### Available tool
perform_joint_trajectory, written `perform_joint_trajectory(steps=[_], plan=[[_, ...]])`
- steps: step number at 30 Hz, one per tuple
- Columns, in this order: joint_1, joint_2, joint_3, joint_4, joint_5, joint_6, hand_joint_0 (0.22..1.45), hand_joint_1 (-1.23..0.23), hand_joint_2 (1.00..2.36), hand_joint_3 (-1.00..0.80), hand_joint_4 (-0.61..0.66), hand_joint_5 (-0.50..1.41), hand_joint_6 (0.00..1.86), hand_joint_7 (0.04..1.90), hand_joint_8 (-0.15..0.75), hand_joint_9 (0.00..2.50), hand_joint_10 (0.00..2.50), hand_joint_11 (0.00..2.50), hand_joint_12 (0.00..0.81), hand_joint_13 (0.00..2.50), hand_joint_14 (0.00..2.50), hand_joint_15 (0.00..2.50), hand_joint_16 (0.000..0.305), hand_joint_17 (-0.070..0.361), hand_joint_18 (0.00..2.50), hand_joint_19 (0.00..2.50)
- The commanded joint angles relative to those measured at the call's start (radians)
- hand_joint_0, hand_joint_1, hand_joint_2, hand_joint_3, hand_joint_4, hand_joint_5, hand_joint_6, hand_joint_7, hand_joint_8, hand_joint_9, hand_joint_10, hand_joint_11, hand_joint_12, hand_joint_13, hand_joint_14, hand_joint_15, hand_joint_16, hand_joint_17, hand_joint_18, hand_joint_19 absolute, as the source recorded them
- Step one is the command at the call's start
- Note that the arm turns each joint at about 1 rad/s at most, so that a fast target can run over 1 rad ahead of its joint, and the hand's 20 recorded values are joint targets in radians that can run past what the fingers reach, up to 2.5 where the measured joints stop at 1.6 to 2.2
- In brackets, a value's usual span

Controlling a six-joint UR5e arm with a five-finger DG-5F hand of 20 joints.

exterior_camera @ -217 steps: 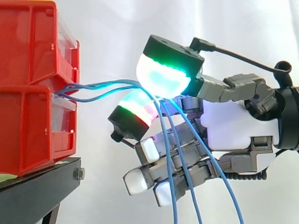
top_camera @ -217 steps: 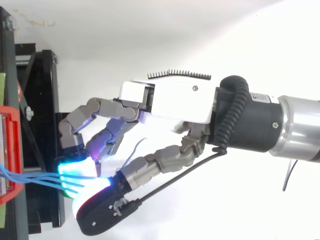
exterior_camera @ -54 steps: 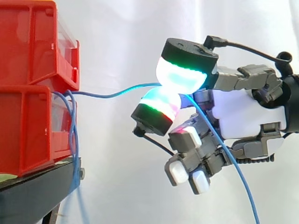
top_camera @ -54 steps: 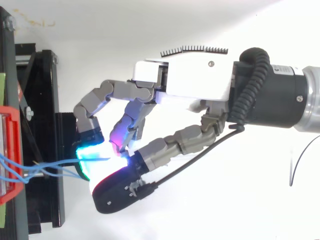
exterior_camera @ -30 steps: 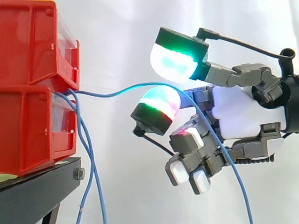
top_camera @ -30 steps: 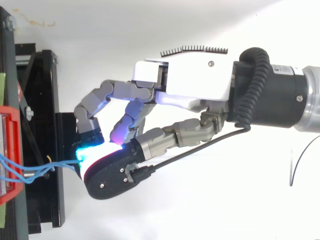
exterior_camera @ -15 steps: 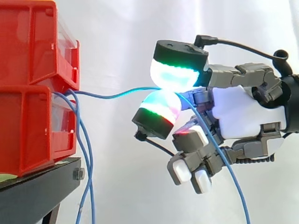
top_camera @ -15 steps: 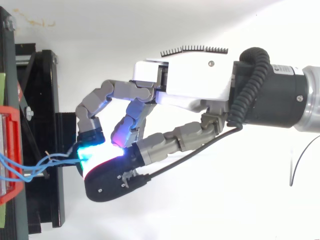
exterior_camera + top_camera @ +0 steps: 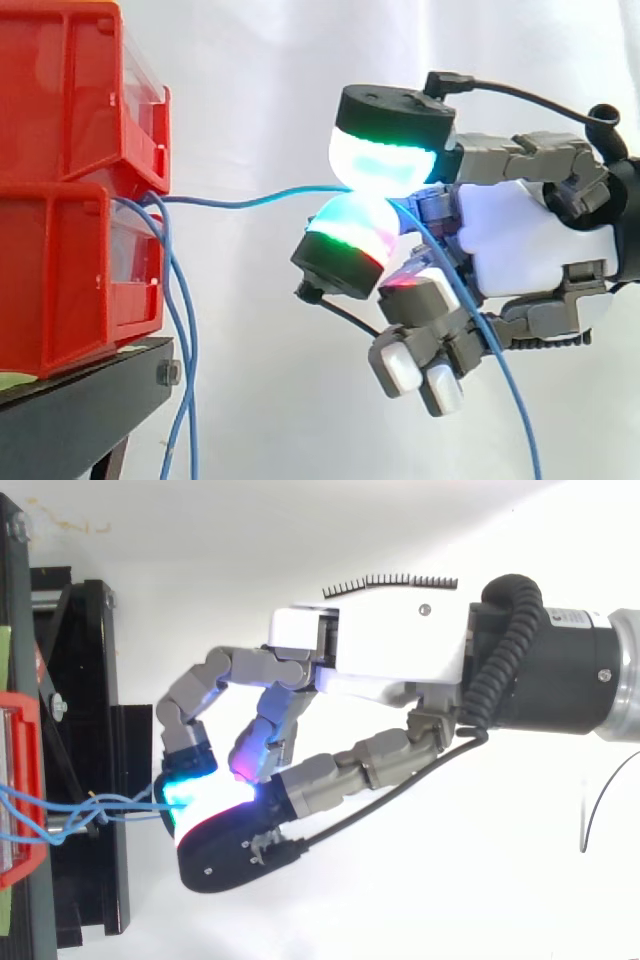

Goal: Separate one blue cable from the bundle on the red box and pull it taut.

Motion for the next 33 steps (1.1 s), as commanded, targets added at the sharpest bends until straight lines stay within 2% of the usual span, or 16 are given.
perform_joint_trajectory(steps=[1, 3, 4, 6, 8, 10, 15, 18, 21, 22, 23, 24, 25, 27, 28, 33], plan=[[-0.006, 0.006, 0.000, -0.042, -0.039, -0.005, 0.59, -0.80, 1.05, 0.09, -0.11, -0.12, 0.91, 1.23, 0.350, 1.22, 0.01, 0.98, 0.401, 0.99, 0.02, 0.61, 0.052, 0.117, 0.97, 0.60], [-0.009, 0.006, 0.000, -0.073, -0.067, -0.011, 0.59, -0.79, 1.07, 0.09, -0.12, -0.12, 0.91, 1.23, 0.355, 1.22, 0.01, 0.98, 0.403, 0.99, 0.02, 0.61, 0.052, 0.117, 0.98, 0.60], [-0.018, 0.006, -0.002, -0.101, -0.104, -0.011, 0.59, -0.79, 1.07, 0.09, -0.12, -0.12, 0.91, 1.24, 0.356, 1.22, 0.01, 0.98, 0.402, 0.99, 0.02, 0.61, 0.052, 0.117, 0.98, 0.60], [-0.020, 0.006, 0.000, -0.105, -0.113, -0.011, 0.58, -0.79, 1.11, 0.09, -0.12, -0.12, 0.91, 1.24, 0.359, 1.23, 0.01, 0.97, 0.403, 0.99, 0.02, 0.60, 0.052, 0.118, 0.98, 0.59], [-0.027, 0.006, -0.017, -0.110, -0.158, -0.027, 0.58, -0.79, 1.11, 0.09, -0.11, -0.12, 0.91, 1.23, 0.359, 1.23, 0.01, 0.97, 0.403, 0.99, 0.02, 0.60, 0.052, 0.118, 0.98, 0.60], [-0.027, 0.006, -0.017, -0.110, -0.158, -0.027, 0.58, -0.79, 1.12, 0.09, -0.11, -0.12, 0.91, 1.24, 0.364, 1.23, 0.01, 0.98, 0.407, 0.99, 0.02, 0.60, 0.052, 0.118, 0.98, 0.60], [-0.033, 0.051, -0.132, 0.001, -0.161, -0.044, 0.57, -0.79, 1.13, 0.09, -0.11, -0.12, 0.92, 1.23, 0.361, 1.23, 0.01, 0.97, 0.406, 0.99, 0.02, 0.61, 0.052, 0.118, 0.99, 0.60], [-0.035, 0.068, -0.175, 0.062, -0.144, -0.039, 0.57, -0.79, 1.13, 0.09, -0.11, -0.12, 0.92, 1.23, 0.367, 1.24, 0.01, 0.97, 0.408, 0.99, 0.02, 0.60, 0.052, 0.118, 0.99, 0.60], [-0.040, 0.068, -0.183, 0.076, -0.098, -0.007, 0.57, -0.79, 1.13, 0.09, -0.11, -0.12, 0.92, 1.22, 0.364, 1.24, 0.01, 0.98, 0.408, 0.99, 0.02, 0.61, 0.052, 0.118, 0.99, 0.60], [-0.040, 0.068, -0.184, 0.076, -0.107, -0.008, 0.57, -0.79, 1.13, 0.09, -0.11, -0.12, 0.92, 1.22, 0.367, 1.24, 0.01, 0.98, 0.409, 0.99, 0.02, 0.60, 0.052, 0.118, 0.99, 0.60], [-0.040, 0.068, -0.184, 0.077, -0.075, -0.004, 0.57, -0.79, 1.14, 0.09, -0.11, -0.12, 0.92, 1.22, 0.367, 1.23, 0.01, 0.98, 0.407, 0.99, 0.02, 0.61, 0.053, 0.118, 0.99, 0.60], [-0.040, 0.068, -0.184, 0.077, -0.075, -0.004, 0.57, -0.79, 1.14, 0.09, -0.11, -0.12, 0.92, 1.23, 0.370, 1.23, 0.01, 0.97, 0.410, 0.99, 0.02, 0.61, 0.053, 0.118, 0.99, 0.60], [-0.035, 0.068, -0.183, 0.079, -0.029, -0.005, 0.57, -0.79, 1.14, 0.09, -0.11, -0.12, 0.92, 1.22, 0.367, 1.23, 0.02, 0.97, 0.409, 0.99, 0.02, 0.61, 0.052, 0.118, 0.99, 0.60], [-0.033, 0.068, -0.184, 0.077, -0.015, -0.005, 0.57, -0.79, 1.13, 0.10, -0.11, -0.12, 0.92, 1.22, 0.371, 1.24, 0.01, 0.98, 0.410, 0.99, 0.02, 0.61, 0.053, 0.119, 0.99, 0.60], [-0.030, 0.068, -0.183, 0.076, 0.034, -0.005, 0.57, -0.79, 1.14, 0.09, -0.11, -0.12, 0.92, 1.22, 0.368, 1.24, 0.01, 0.98, 0.410, 0.99, 0.02, 0.61, 0.052, 0.118, 0.99, 0.60], [-0.026, 0.068, -0.184, 0.079, 0.092, -0.010, 0.57, -0.78, 1.14, 0.09, -0.10, -0.12, 0.92, 1.22, 0.370, 1.23, 0.01, 0.98, 0.412, 0.99, 0.02, 0.61, 0.053, 0.119, 0.99, 0.60]])
